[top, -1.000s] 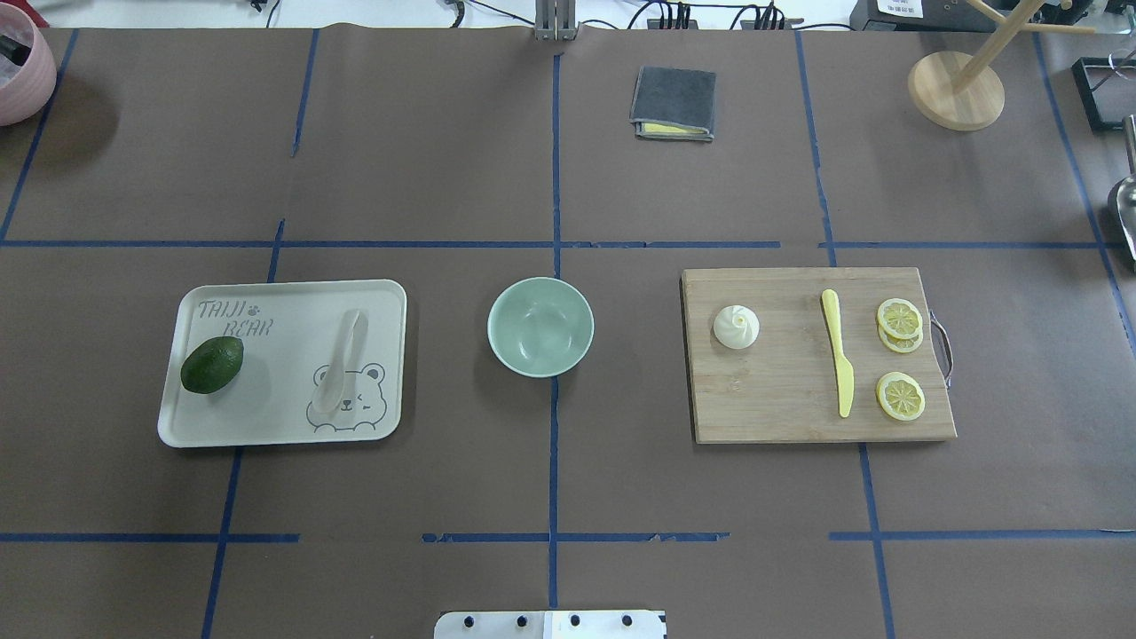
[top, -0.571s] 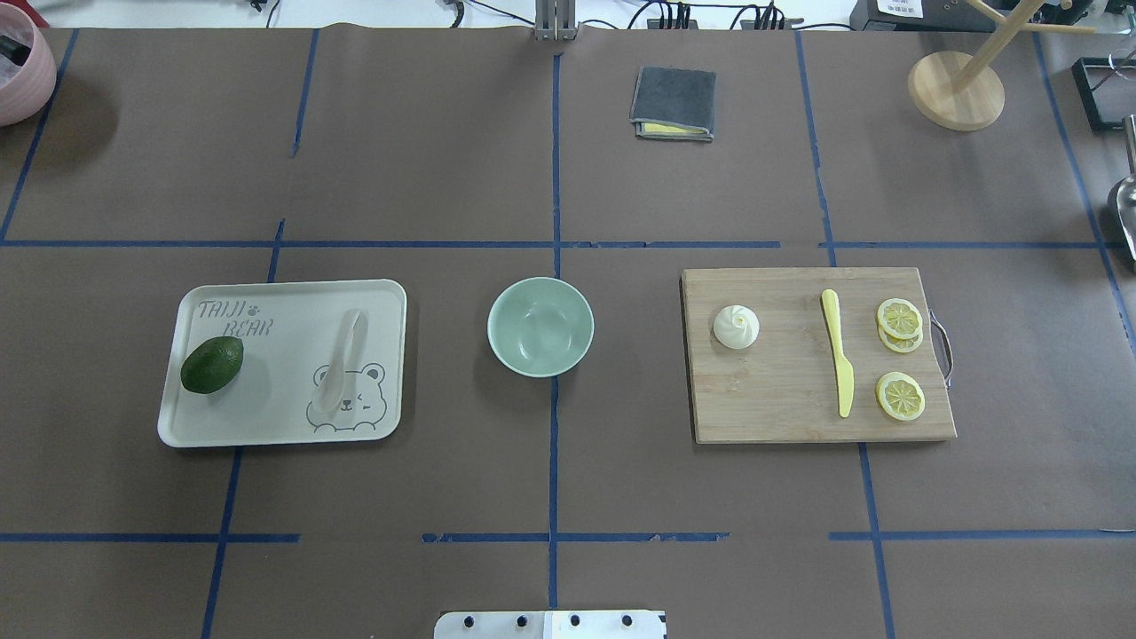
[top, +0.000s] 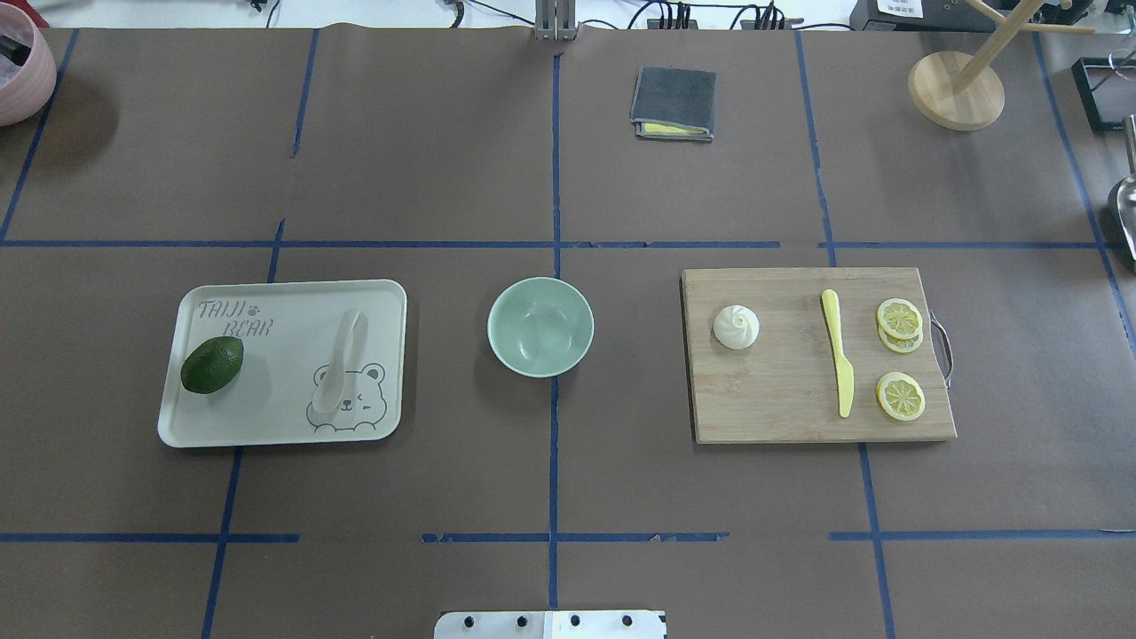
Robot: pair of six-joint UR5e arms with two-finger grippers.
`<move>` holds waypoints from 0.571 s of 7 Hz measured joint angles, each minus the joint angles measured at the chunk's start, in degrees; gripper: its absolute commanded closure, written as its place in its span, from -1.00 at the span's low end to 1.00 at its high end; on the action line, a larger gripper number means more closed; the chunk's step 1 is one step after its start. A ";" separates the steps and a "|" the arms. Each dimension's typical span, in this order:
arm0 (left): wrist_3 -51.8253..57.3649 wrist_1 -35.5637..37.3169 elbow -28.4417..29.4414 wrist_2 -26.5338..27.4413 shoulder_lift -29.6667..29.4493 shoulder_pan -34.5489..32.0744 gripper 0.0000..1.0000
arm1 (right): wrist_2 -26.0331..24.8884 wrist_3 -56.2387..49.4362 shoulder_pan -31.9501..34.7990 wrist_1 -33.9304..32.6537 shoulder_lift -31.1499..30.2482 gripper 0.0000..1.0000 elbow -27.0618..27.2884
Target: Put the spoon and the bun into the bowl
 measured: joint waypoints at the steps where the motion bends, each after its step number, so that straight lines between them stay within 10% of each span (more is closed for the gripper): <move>1: -6.09 -0.58 -1.81 0.17 -0.92 3.45 -1.00 | 0.05 -0.02 -0.26 -0.03 0.70 -1.00 -0.22; 4: -25.79 -0.93 -3.92 6.16 -7.42 16.72 -0.99 | 0.15 2.12 -2.98 0.00 2.13 -1.00 0.17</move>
